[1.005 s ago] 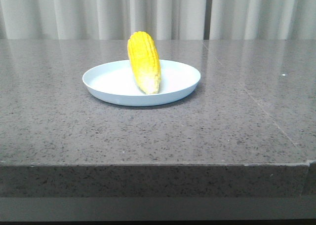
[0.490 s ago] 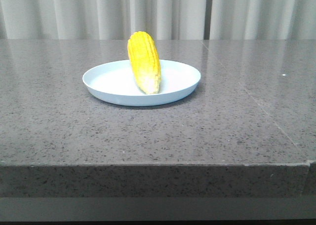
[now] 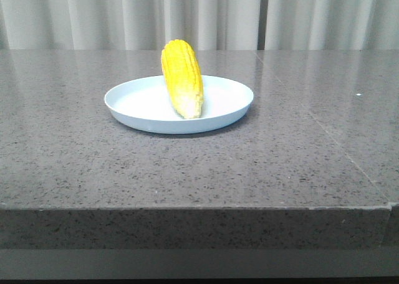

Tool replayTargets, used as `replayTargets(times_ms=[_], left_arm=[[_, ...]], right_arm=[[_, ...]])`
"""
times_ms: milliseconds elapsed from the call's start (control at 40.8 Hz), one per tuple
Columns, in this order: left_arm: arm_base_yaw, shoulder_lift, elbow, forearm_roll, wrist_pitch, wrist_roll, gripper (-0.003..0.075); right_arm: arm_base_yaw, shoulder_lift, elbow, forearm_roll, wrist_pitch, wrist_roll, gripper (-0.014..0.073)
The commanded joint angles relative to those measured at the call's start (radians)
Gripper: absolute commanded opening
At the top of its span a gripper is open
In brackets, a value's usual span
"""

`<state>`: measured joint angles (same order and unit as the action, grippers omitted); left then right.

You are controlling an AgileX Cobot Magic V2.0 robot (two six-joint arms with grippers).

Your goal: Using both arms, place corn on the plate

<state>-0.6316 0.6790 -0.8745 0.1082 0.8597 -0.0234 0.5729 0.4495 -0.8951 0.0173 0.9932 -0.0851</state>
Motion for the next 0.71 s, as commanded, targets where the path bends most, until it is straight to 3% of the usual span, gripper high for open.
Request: replayTargets(times_ms=[0, 172, 319, 441, 686], left_arm=[[-0.007, 0.0, -0.027, 0.003, -0.065, -0.008, -0.002], [-0.002, -0.011, -0.009, 0.0, -0.076, -0.008, -0.002], [0.087, -0.07, 0.058, 0.019, -0.125, -0.008, -0.002], [0.192, -0.177, 0.204, -0.004, -0.26, -0.008, -0.002], [0.404, -0.479, 0.611, -0.118, -0.706, -0.008, -0.002]], right_arm=[[-0.003, 0.007, -0.022, -0.006, -0.066, -0.011, -0.0069], [-0.003, 0.007, -0.022, -0.006, -0.066, -0.011, -0.0069], [-0.003, 0.007, -0.022, -0.006, -0.065, -0.011, -0.0069], [-0.003, 0.007, -0.022, -0.006, -0.065, -0.011, -0.0069], [-0.003, 0.007, -0.022, -0.006, -0.065, -0.011, -0.0069]])
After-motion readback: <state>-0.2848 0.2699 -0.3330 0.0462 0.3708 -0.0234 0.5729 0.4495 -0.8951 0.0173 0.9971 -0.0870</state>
